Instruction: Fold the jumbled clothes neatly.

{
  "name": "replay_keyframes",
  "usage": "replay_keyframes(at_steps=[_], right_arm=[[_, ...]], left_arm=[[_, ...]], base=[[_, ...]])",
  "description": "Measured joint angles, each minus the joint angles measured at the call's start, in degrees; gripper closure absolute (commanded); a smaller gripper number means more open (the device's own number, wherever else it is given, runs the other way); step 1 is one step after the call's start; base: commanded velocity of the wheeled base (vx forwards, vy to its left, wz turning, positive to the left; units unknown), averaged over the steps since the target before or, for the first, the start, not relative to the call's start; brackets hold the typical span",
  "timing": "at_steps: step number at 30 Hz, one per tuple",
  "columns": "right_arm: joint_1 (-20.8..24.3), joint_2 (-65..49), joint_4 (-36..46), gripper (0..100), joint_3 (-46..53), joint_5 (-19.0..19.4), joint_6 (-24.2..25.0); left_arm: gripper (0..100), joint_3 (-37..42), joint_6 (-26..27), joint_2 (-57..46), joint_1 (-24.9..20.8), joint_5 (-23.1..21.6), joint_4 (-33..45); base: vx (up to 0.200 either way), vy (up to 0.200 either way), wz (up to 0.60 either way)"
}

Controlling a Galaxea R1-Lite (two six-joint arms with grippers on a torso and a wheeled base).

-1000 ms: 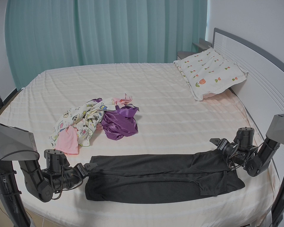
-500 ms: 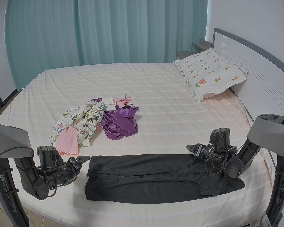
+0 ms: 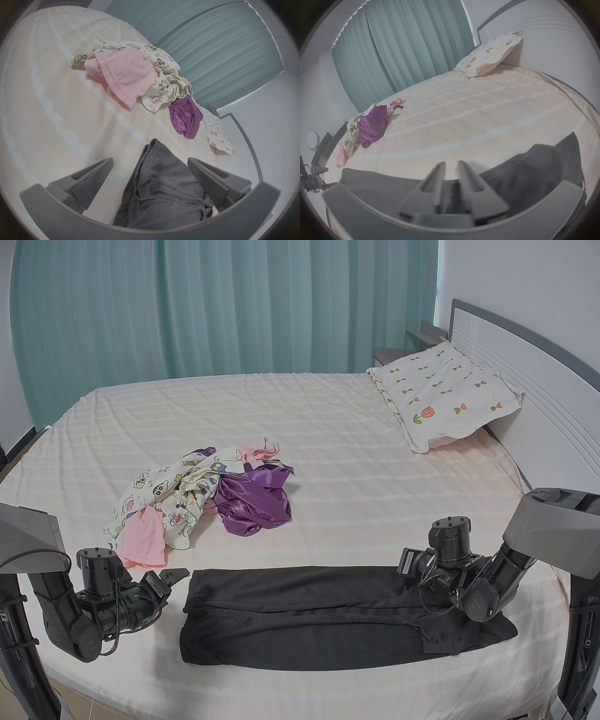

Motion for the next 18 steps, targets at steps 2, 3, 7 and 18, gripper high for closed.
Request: replay_keyframes(at_steps=[2,3,7,18], right_arm=[[0.5,0.1,-0.8,100,0.2,-0.5,-0.3],[0.7,0.2,-0.8,100,0.2,-0.6,-0.4],[1.1,0.4,-1.2,100,-0.1,-0.7,-0.3],[1.4,0.4,-1.4,0,-0.2,-0.7,0.8]], left_arm=[[0,0.0,0.0,0.0,0.0,0.0,0.0],[0,0.0,0.0,0.0,0.0,0.0,0.0],[0,0.1,0.0,0.0,0.0,0.0,0.0],[0,-0.1,0.0,0.0,-0.1,0.0,0.0]], base=[[0.000,0.000,0.00],[0.000,0.000,0.00],[0.000,0.000,0.00],[0.000,0.000,0.00]])
